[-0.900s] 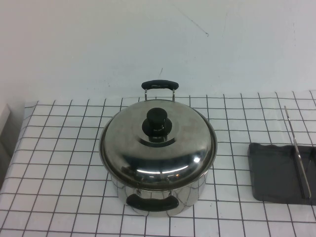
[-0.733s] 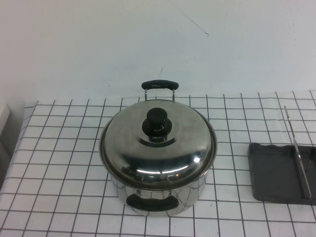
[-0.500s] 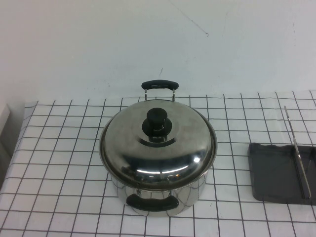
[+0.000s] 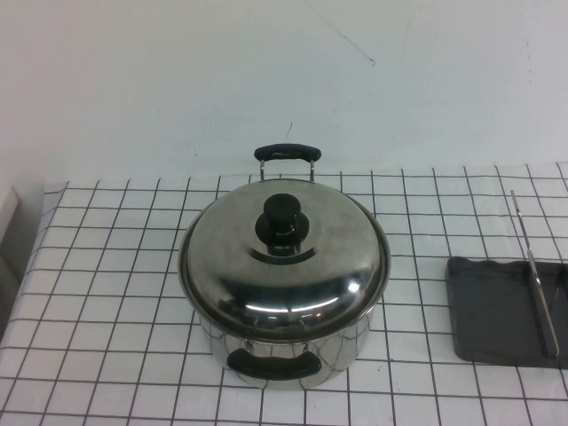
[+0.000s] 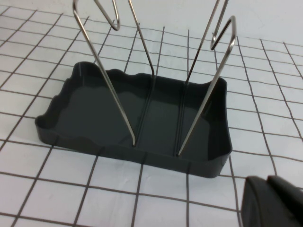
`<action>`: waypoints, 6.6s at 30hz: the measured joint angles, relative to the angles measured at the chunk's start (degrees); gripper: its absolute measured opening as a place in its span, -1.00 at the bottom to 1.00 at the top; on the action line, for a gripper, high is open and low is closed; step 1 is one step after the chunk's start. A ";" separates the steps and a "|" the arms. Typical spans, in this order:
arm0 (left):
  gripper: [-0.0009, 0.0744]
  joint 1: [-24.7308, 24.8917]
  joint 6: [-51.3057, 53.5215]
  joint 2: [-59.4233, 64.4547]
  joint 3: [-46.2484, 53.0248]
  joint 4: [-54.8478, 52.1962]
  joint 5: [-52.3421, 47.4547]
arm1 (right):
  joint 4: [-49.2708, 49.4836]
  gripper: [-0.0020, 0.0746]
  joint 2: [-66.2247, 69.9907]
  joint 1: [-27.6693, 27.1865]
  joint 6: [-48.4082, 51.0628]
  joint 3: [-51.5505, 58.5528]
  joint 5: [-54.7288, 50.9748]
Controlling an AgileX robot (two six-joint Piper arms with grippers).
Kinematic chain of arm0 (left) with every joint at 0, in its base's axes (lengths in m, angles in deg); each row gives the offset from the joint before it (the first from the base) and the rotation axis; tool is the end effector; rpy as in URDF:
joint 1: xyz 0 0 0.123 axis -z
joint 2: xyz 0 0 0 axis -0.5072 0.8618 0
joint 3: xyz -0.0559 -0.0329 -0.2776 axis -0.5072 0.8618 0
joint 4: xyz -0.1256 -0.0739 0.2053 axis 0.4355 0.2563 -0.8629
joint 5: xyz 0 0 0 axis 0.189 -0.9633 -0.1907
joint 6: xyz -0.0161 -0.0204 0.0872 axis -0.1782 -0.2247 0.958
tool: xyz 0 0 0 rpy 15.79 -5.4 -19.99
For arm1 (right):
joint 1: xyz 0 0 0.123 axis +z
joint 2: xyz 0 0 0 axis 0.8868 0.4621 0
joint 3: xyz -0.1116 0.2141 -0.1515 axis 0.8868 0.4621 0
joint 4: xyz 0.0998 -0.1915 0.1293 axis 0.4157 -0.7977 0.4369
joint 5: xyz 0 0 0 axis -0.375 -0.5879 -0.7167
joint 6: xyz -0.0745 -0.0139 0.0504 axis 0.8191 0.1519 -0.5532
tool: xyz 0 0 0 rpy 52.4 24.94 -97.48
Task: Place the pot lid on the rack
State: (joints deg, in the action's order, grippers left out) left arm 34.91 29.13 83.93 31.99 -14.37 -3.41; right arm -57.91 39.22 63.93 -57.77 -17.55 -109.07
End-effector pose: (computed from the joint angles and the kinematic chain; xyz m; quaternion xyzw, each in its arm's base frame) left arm 0.0529 -0.0082 0.1763 -0.0065 0.7916 -0.0805 0.6057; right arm 0.0530 -0.0015 0.1735 -0.0570 0.7968 -0.0469 0.5997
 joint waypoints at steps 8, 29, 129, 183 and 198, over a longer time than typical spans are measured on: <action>-0.98 0.00 0.00 0.00 0.00 0.00 0.00 | 0.00 -0.95 0.00 0.00 0.00 0.00 0.00; -0.99 0.00 0.00 0.00 0.00 0.00 0.00 | 0.00 -0.95 0.00 0.00 0.00 0.00 0.00; -0.99 0.00 0.00 0.00 0.00 0.00 0.00 | 0.00 -0.95 0.00 0.00 0.00 0.00 0.00; -0.97 0.50 -26.84 29.67 -26.94 -14.32 15.70 | 0.00 -0.95 0.00 0.00 0.00 0.00 0.00; 0.55 10.19 -44.31 49.60 -32.69 -38.96 33.37 | 0.00 -0.95 0.00 0.00 0.00 0.00 0.00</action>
State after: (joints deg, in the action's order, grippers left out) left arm 45.10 -15.18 133.53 -0.70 -53.33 29.96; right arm -57.91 39.22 63.93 -57.77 -17.55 -109.07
